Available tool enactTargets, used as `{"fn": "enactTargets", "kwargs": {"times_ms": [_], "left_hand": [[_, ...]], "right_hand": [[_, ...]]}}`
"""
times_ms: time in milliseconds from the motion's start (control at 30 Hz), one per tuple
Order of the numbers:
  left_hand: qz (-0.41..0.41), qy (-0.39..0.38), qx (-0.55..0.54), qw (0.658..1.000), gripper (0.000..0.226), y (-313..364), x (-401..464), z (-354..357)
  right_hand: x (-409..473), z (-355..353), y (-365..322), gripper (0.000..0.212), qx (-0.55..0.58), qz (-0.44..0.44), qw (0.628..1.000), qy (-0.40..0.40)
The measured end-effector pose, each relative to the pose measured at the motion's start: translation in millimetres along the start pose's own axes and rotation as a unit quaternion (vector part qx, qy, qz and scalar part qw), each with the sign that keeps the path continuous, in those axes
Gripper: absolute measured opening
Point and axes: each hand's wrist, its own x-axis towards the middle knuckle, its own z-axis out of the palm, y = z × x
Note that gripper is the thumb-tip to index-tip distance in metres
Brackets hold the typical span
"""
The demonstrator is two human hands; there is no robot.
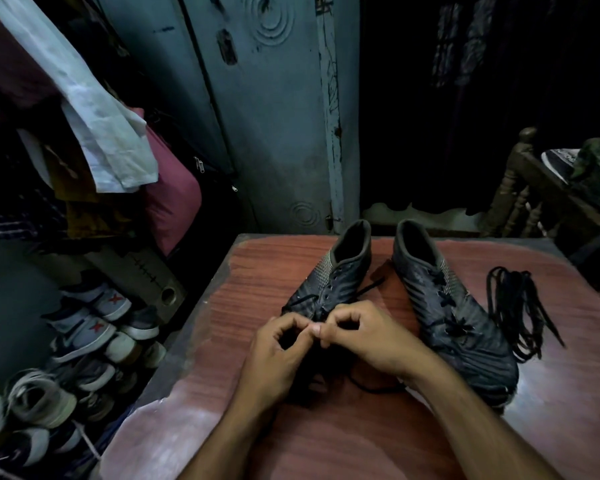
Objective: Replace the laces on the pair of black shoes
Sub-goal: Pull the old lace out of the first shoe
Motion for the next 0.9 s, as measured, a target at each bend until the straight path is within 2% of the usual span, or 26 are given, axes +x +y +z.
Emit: {"fn": "enactTargets", "kwargs": {"times_ms": [100, 200, 400, 600, 767, 900], "left_hand": [[-0.003, -0.001, -0.073, 0.997, 0.021, 8, -3, -2], [0.001, -0.012, -0.099, 0.995, 0.018, 6, -4, -4], [-0.022, -0.034, -0.124, 0.991, 0.022, 0, -4, -4], [0.026, -0.009, -0.041, 0.999, 0.016, 4, -1, 4], [0.024, -0.009, -0.012, 1.000, 0.025, 4, 1, 5], [0.001, 0.002, -0.024, 1.000, 0.016, 1, 3, 6]], "right_hand": [[1, 5, -3, 0.039, 0.004, 0.037, 0.999, 0.036], [2, 5, -5, 0.037, 0.026, 0.066, 0.996, 0.055], [2, 7, 1, 0.030, 0.009, 0.044, 0.997, 0.061], [-1, -5, -3, 0.030, 0.023, 0.015, 0.999, -0.023], [-4, -10, -5, 0.030, 0.015, -0.007, 0.997, -0.077], [-2, -8, -2, 0.018, -0.015, -0.023, 0.996, -0.090]]}}
